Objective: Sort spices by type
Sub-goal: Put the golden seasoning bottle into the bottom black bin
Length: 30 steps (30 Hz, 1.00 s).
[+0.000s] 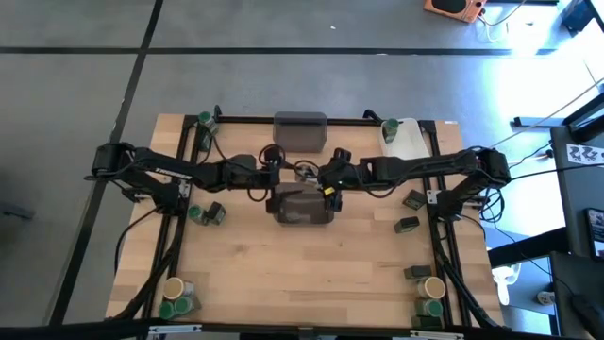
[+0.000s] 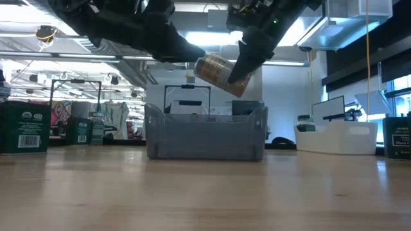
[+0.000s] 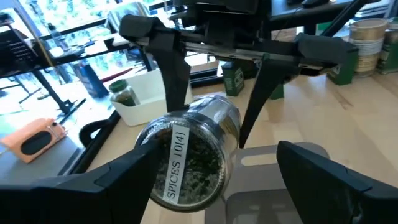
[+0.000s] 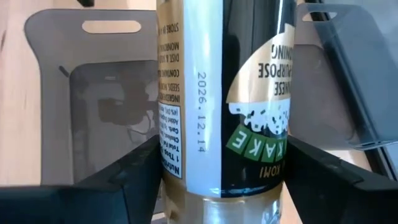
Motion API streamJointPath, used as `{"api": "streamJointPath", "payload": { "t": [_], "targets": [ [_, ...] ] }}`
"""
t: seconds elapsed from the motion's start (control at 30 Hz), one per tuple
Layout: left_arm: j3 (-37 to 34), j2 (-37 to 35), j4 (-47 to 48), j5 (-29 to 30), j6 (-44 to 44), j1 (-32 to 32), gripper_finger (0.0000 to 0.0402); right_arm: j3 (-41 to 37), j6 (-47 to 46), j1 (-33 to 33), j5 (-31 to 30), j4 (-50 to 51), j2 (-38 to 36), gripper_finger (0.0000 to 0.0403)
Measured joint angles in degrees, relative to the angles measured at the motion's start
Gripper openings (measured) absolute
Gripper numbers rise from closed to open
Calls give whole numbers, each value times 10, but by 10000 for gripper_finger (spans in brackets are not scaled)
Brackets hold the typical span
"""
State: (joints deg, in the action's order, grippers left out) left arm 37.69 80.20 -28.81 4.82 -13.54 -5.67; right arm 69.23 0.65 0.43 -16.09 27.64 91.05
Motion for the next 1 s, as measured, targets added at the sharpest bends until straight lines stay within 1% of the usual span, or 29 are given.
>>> {"api": "streamJointPath", "payload": {
  "t": [0.1, 0.17, 0.23, 0.3, 0.4, 0.47, 0.57, 0.67, 0.8, 1.0],
  "targets": [
    [0, 0, -4, 31, -6, 0, 322, 0, -1, 0, 12, 4, 0, 282],
    [1, 0, -4, 53, -13, 1, 322, 0, -3, 1, 7, 6, 0, 282],
    [1, 0, -3, 60, -14, 1, 322, 0, -2, 6, 4, 5, 0, 282],
    [1, 0, -2, 42, -7, 0, 322, 0, 9, 7, 6, 3, 0, 282],
    [1, 0, -4, -14, 9, -1, 322, 0, 15, 8, 22, -10, 0, 282],
    [1, 3, -5, -27, 15, 0, 322, 0, 24, 8, 37, -18, 0, 282],
    [1, 12, -6, -36, 16, -1, 322, 0, 42, 12, 43, -36, 0, 282],
    [1, 21, -14, -70, 16, -1, 322, 0, 48, 15, 50, -45, 0, 282],
    [1, 21, -23, -78, 13, 0, 314, 0, 50, 15, 50, -43, 0, 282],
    [1, 18, -30, -80, 12, 0, 277, 0, 48, 15, 51, -40, 0, 282]
  ]
}}
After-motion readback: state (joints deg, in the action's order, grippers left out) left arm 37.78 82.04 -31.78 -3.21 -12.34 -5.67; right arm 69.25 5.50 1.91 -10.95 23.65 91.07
